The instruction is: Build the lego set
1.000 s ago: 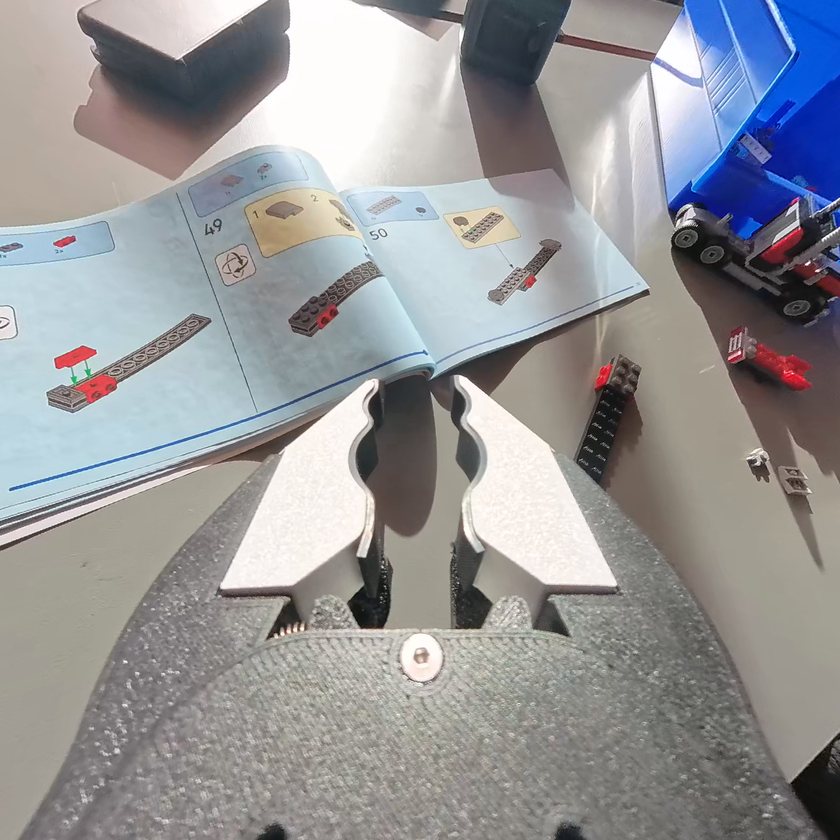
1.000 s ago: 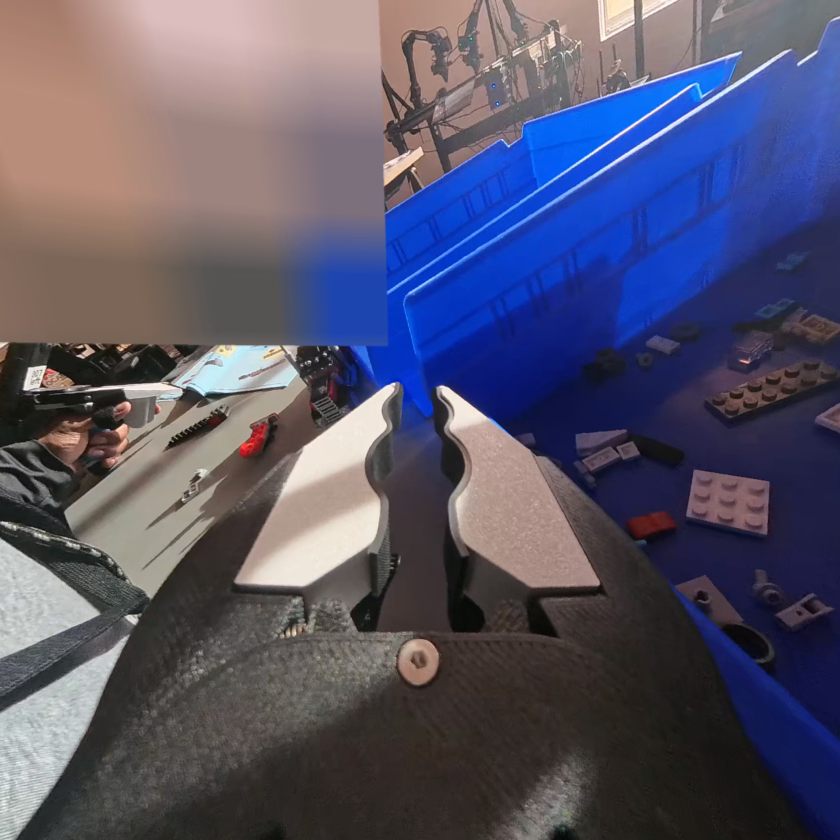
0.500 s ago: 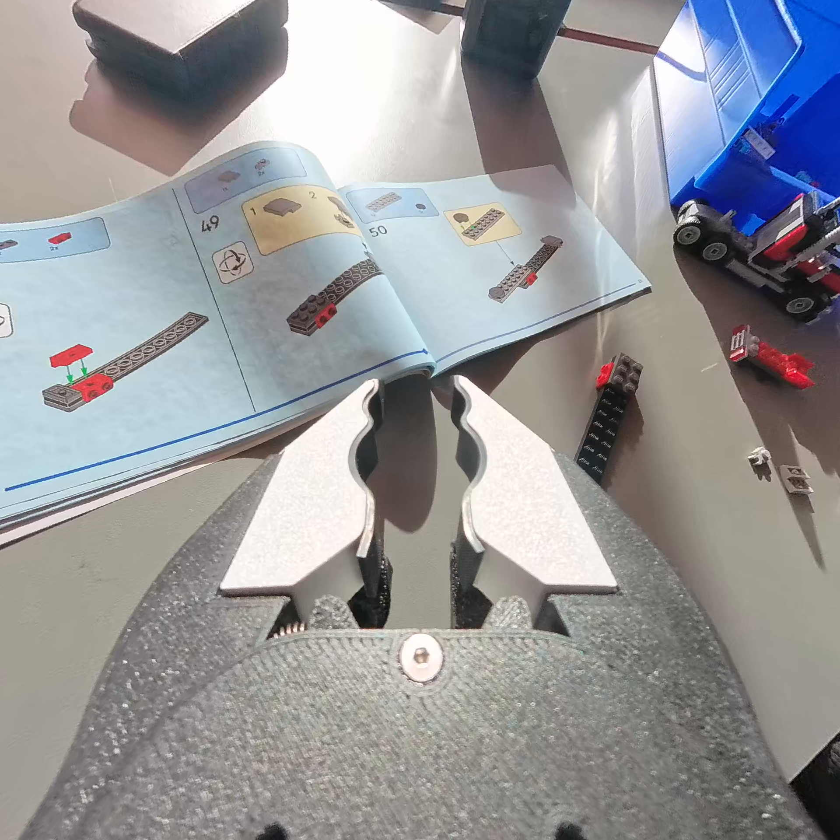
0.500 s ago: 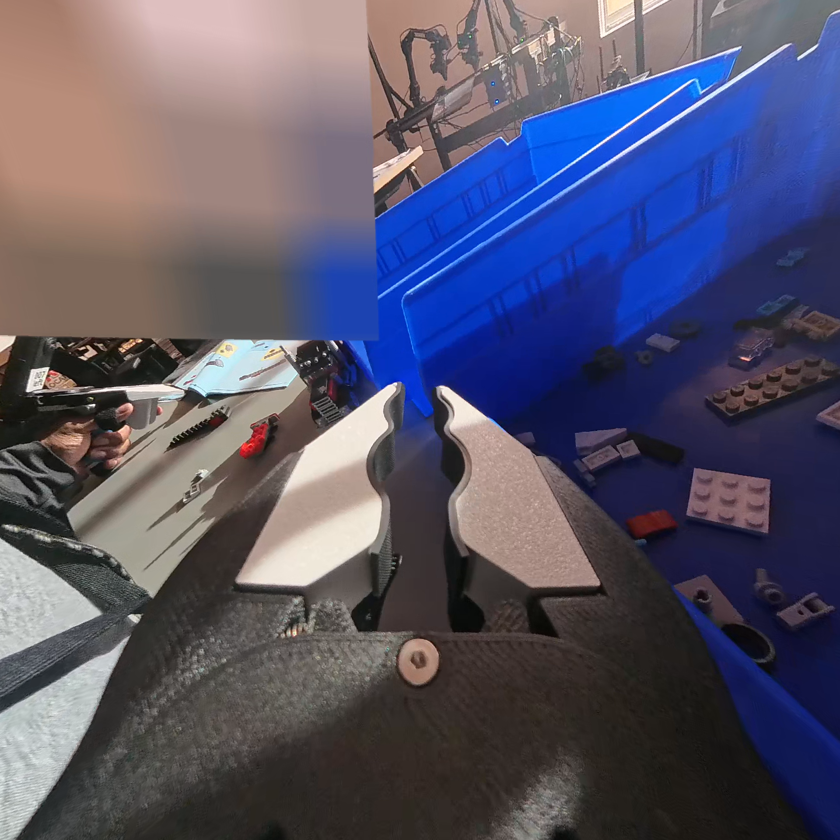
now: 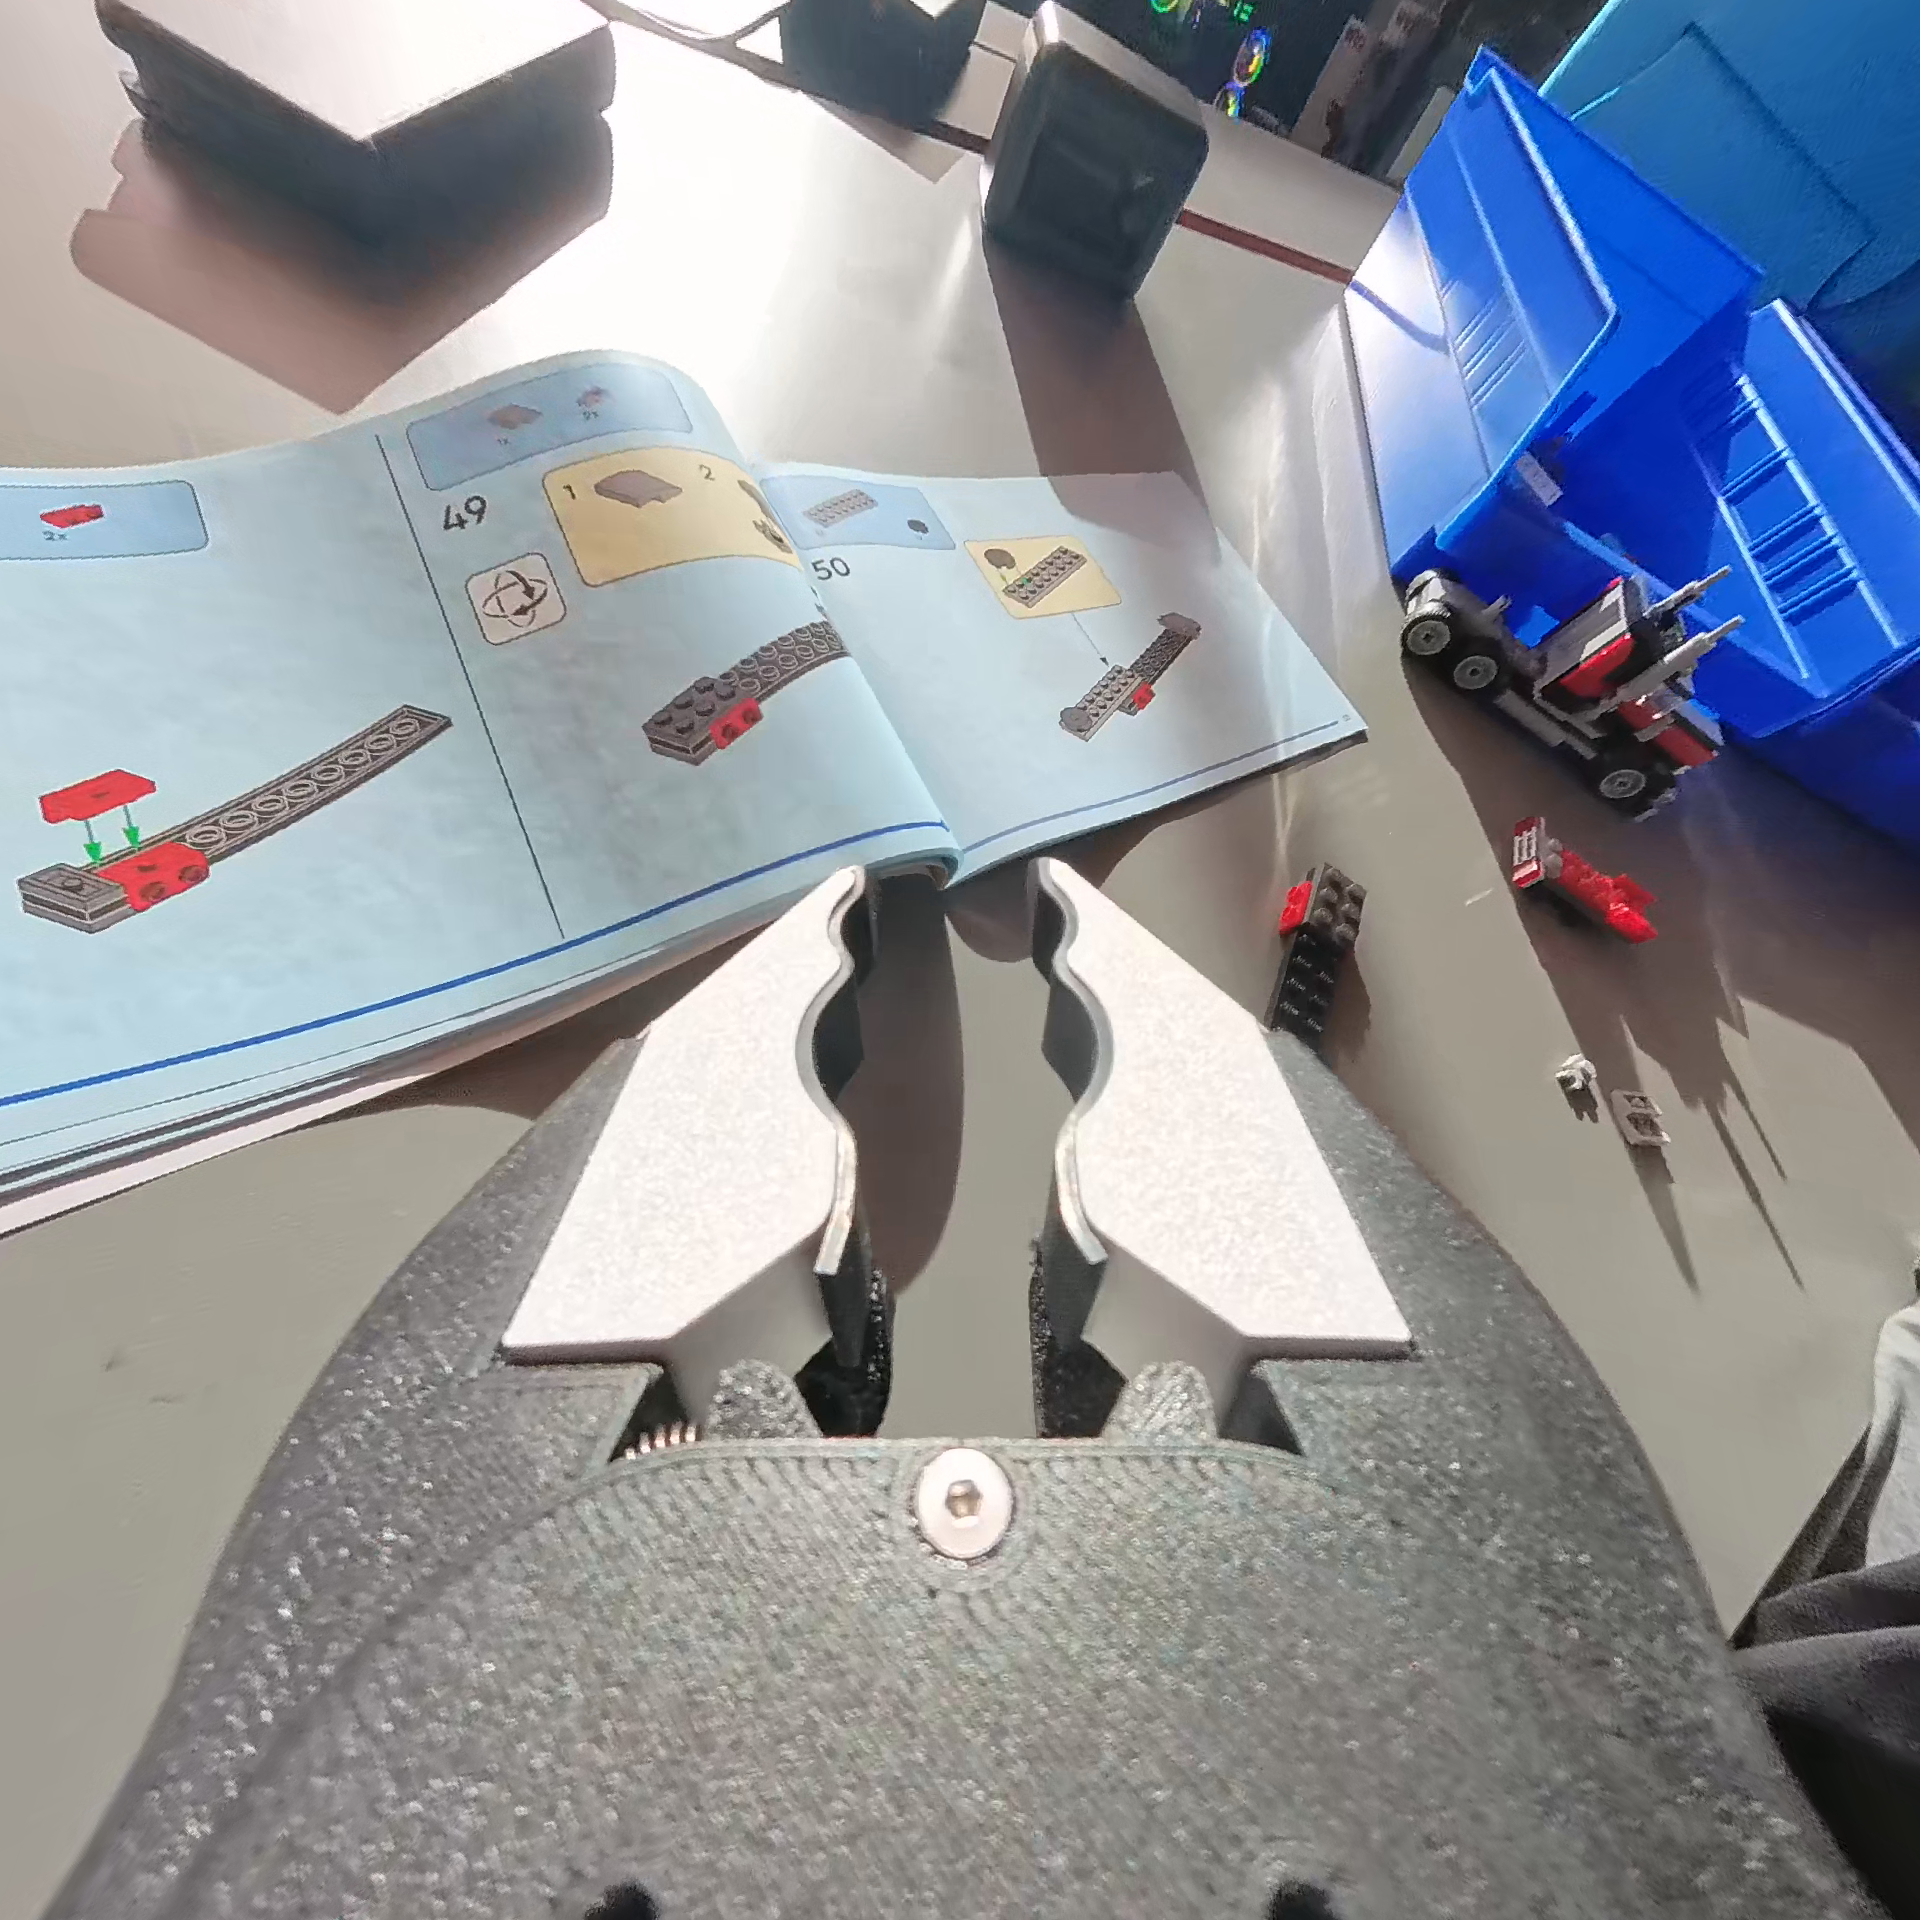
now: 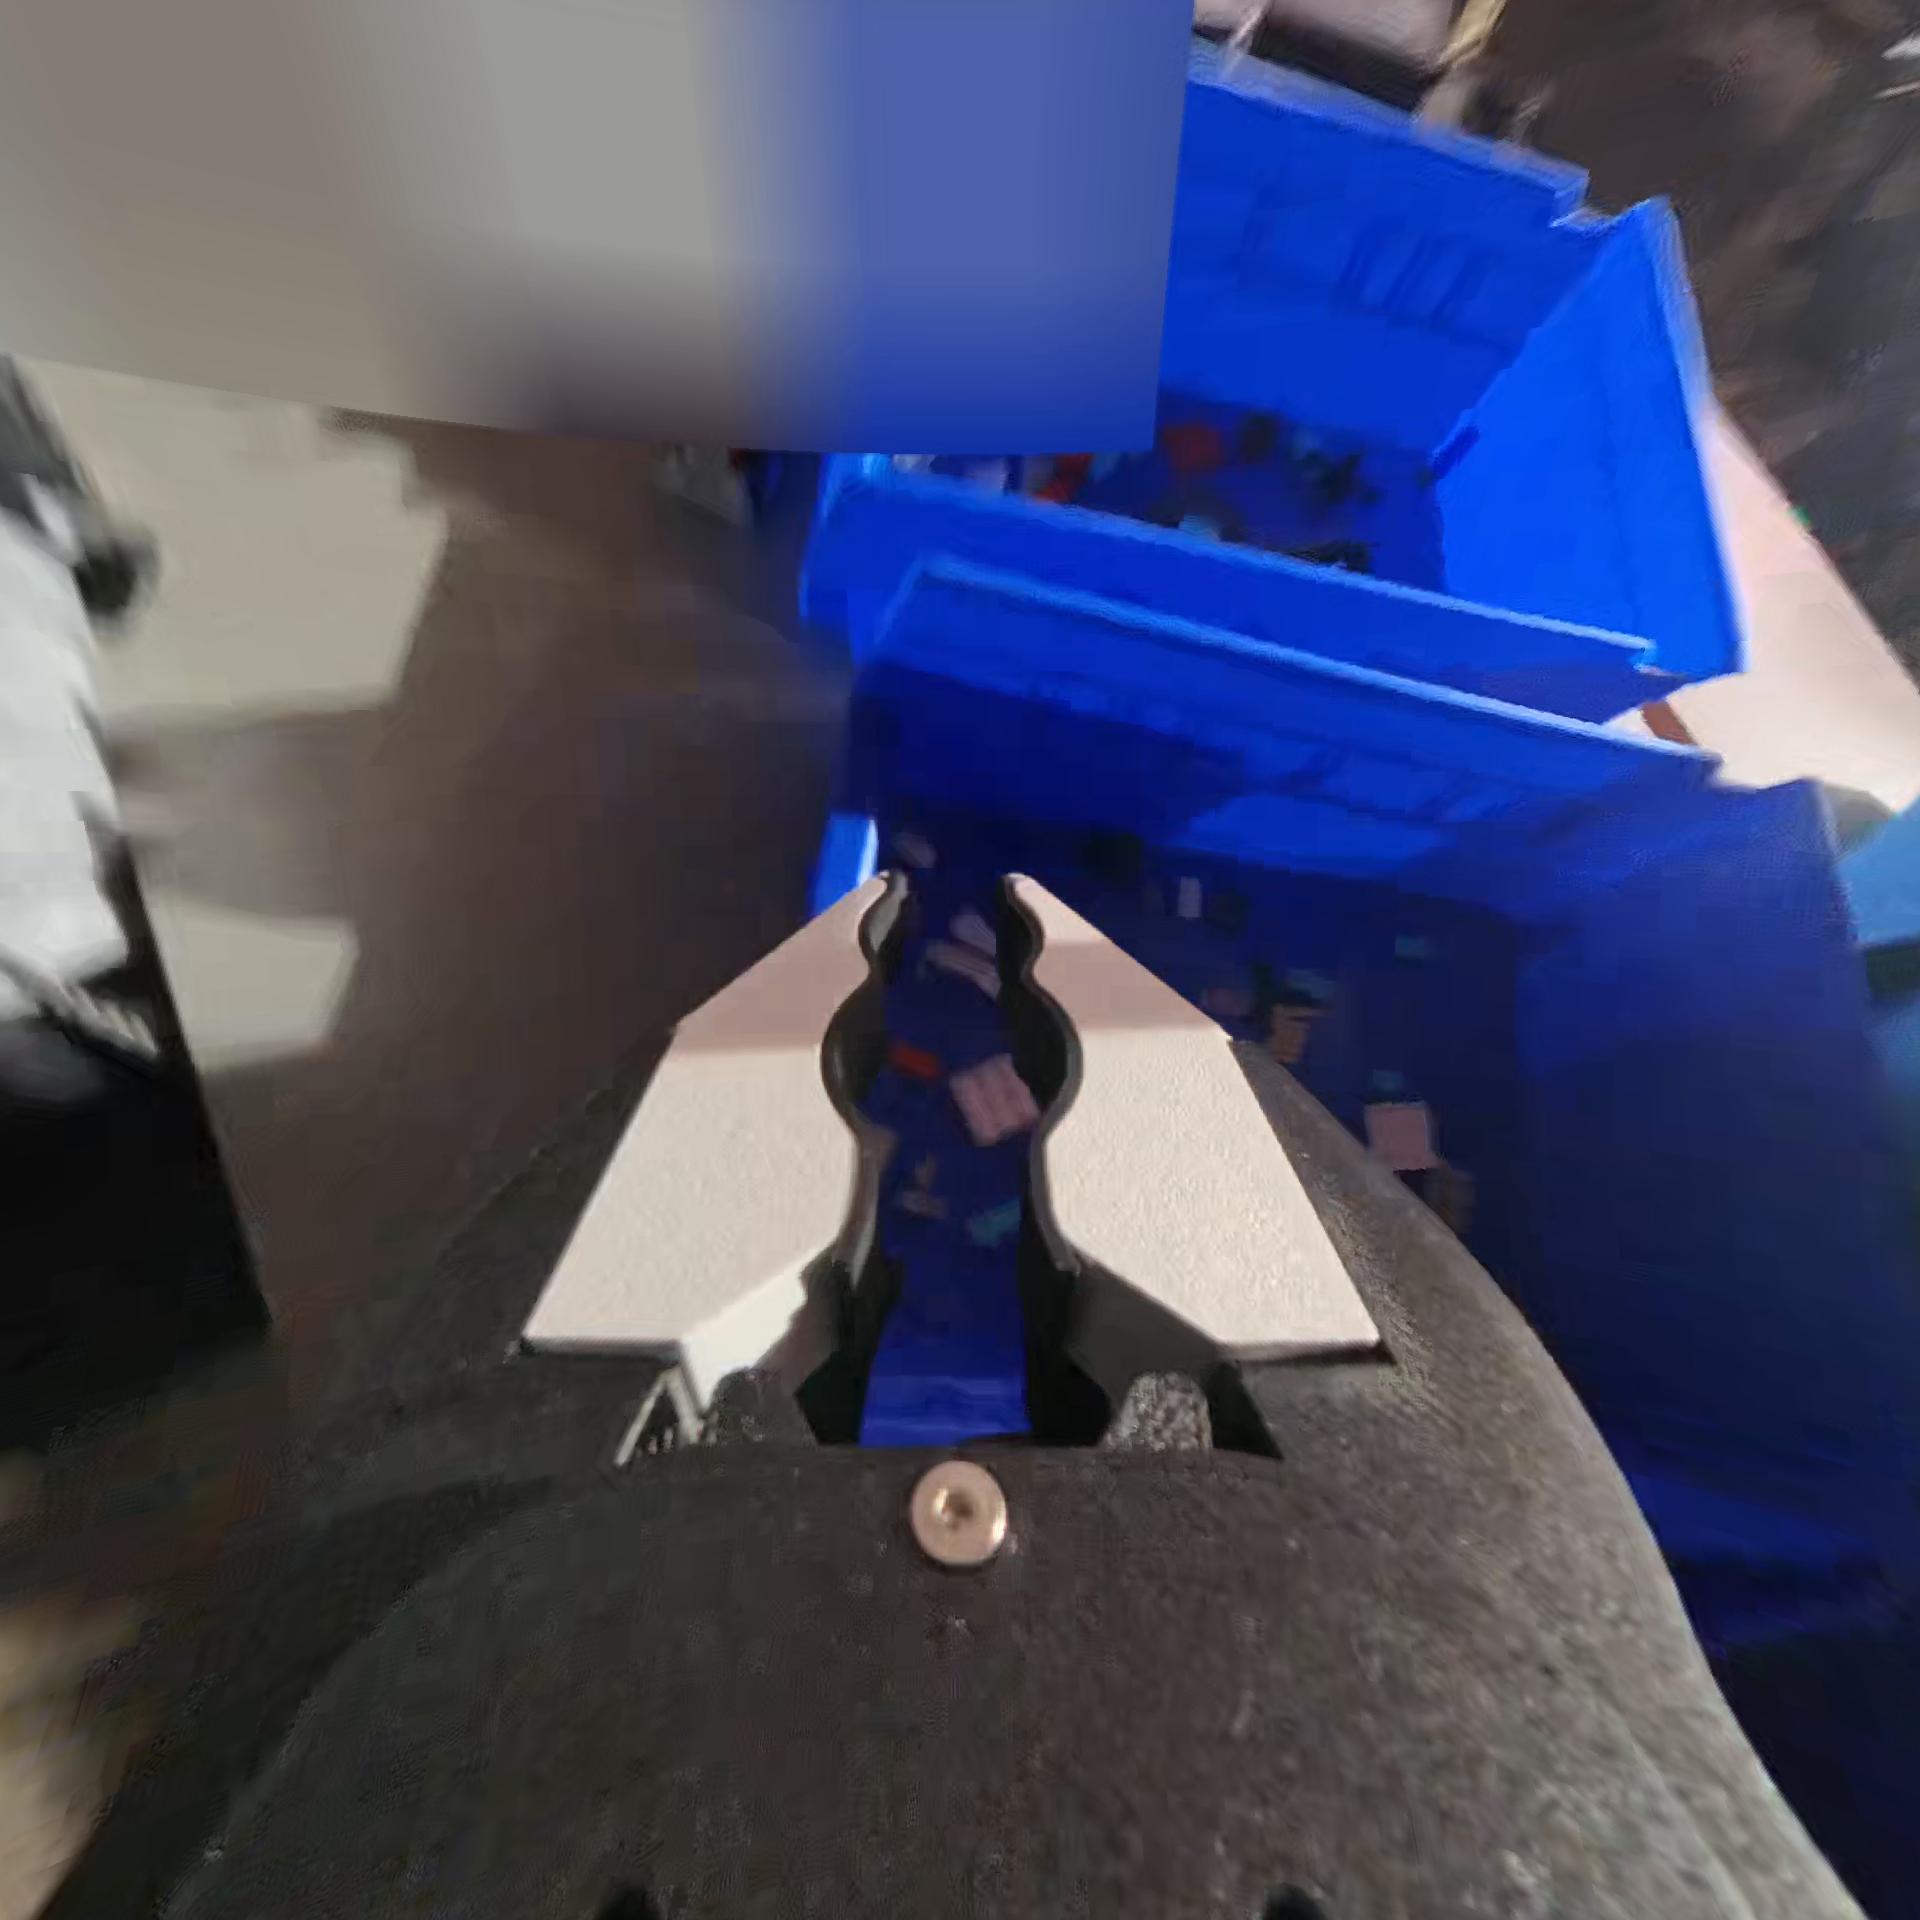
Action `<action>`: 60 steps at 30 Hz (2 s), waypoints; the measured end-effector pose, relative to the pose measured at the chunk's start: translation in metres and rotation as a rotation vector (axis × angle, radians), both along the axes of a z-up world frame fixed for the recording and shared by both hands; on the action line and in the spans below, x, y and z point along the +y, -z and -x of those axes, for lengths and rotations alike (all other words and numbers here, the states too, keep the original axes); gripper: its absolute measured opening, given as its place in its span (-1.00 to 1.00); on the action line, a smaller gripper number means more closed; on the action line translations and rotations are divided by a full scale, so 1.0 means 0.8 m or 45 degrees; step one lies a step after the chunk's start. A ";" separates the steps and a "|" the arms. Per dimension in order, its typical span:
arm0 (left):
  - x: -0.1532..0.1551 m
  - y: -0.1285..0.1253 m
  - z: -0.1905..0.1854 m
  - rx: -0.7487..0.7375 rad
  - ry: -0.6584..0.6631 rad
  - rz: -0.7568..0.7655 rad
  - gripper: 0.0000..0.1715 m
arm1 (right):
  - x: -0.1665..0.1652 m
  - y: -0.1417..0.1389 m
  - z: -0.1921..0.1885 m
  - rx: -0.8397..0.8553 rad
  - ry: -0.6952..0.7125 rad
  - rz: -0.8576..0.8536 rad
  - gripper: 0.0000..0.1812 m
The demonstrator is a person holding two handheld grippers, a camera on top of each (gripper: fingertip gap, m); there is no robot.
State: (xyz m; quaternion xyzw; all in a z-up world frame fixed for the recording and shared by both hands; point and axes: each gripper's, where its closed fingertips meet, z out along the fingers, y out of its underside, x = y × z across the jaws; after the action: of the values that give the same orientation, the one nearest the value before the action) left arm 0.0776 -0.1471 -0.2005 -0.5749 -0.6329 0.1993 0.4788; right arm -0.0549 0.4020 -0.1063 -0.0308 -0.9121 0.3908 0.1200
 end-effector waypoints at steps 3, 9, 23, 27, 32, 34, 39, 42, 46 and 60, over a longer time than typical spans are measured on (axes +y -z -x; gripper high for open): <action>-0.004 -0.006 -0.001 0.042 -0.027 -0.003 -0.65 | 0.008 0.048 0.024 0.007 -0.312 -0.327 -0.78; -0.007 -0.008 -0.001 0.055 -0.058 0.034 -0.65 | -0.009 0.110 0.015 -0.123 -0.730 -0.575 -0.77; -0.008 -0.004 0.000 0.023 -0.049 -0.002 -0.65 | -0.024 0.152 0.008 -0.146 -0.871 -0.555 -0.82; -0.008 -0.005 0.000 0.033 -0.049 -0.004 -0.65 | -0.024 0.152 0.007 -0.112 -0.866 -0.541 -0.84; -0.008 -0.007 -0.001 0.048 -0.048 -0.015 -0.65 | -0.026 0.150 0.005 -0.092 -0.843 -0.502 -0.87; -0.008 -0.009 -0.001 0.057 -0.048 -0.018 -0.65 | -0.026 0.149 0.005 -0.088 -0.832 -0.495 -0.85; -0.009 -0.010 -0.001 0.065 -0.050 -0.027 -0.65 | -0.027 0.147 0.008 -0.080 -0.803 -0.481 -0.77; -0.009 -0.009 -0.001 0.060 -0.050 -0.027 -0.65 | -0.025 0.153 0.010 -0.070 -0.799 -0.500 -0.79; -0.009 -0.008 -0.001 0.052 -0.051 -0.021 -0.65 | -0.025 0.159 0.012 -0.043 -0.805 -0.515 -0.93; -0.007 -0.016 -0.003 0.108 -0.037 -0.039 -0.65 | -0.040 0.084 0.021 0.134 -0.486 -0.453 -0.93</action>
State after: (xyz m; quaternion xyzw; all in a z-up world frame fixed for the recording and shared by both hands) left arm 0.0803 -0.1523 -0.1874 -0.5492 -0.6233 0.2208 0.5110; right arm -0.0716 0.3699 -0.1734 0.1839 -0.9482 0.2409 0.0949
